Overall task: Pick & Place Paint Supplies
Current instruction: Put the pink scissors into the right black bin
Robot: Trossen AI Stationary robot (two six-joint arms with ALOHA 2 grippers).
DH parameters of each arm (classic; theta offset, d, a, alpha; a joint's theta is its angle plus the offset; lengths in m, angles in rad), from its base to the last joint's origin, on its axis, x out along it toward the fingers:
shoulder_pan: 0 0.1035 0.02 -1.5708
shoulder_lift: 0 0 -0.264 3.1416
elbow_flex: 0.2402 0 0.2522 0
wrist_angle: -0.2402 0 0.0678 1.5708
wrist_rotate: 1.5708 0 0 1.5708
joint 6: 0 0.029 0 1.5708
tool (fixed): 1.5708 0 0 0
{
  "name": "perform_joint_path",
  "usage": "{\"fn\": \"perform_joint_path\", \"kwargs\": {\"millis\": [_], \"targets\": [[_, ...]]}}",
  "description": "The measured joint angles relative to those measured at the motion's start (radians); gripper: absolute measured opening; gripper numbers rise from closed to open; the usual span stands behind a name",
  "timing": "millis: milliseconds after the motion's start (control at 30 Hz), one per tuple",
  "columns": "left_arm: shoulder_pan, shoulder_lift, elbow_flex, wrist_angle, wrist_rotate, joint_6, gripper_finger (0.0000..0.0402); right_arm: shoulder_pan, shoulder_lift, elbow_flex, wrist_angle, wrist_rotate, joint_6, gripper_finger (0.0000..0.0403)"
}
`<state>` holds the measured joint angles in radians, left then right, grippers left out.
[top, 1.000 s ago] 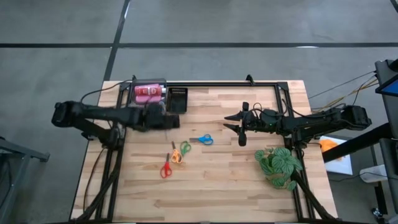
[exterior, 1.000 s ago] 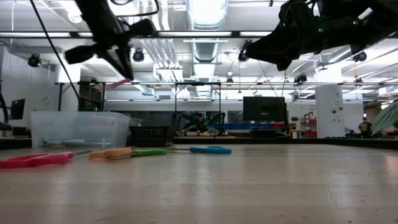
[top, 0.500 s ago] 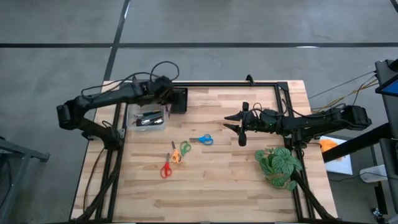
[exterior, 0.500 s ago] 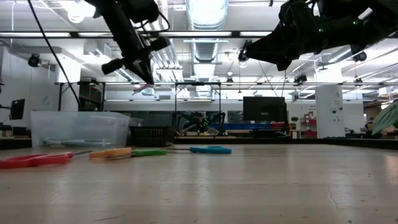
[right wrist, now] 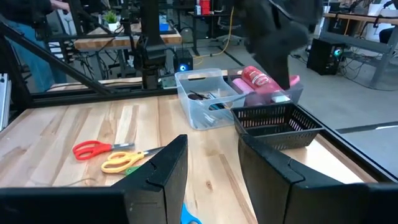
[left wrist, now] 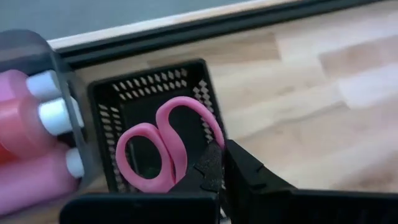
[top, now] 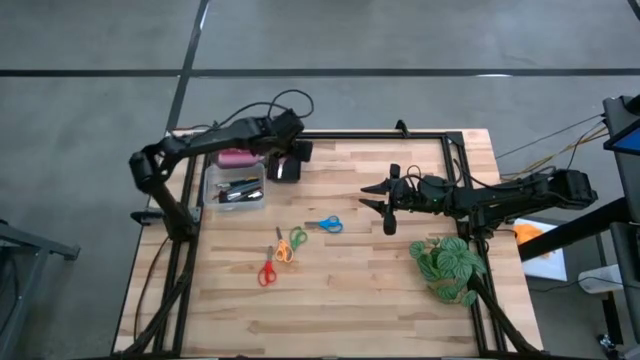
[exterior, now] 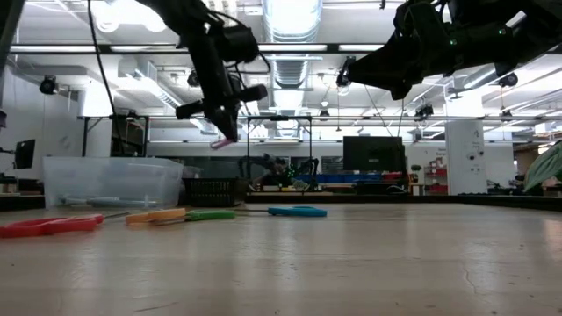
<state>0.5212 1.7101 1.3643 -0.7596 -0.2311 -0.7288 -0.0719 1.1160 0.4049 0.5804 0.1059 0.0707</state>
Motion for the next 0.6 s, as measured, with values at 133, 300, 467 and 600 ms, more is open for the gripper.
{"fn": "perform_joint_path", "kwargs": {"millis": [133,300,467,600], "targets": [[0.023,0.057,0.022,0.003,-0.004,-0.001,0.0002,0.000,0.000,0.000,0.000,0.000,0.000,0.0141],[0.048,0.098,0.023,0.029,-0.001,-0.001,0.0002,0.000,0.000,0.000,0.000,0.000,0.000,0.0141],[0.059,0.137,0.023,0.038,-0.006,-0.001,0.0002,0.000,0.000,0.000,0.000,0.000,0.000,0.0141],[0.062,0.162,0.022,0.068,-0.001,-0.001,0.0002,0.000,0.000,0.000,0.000,0.000,-0.001,0.0141]]}}
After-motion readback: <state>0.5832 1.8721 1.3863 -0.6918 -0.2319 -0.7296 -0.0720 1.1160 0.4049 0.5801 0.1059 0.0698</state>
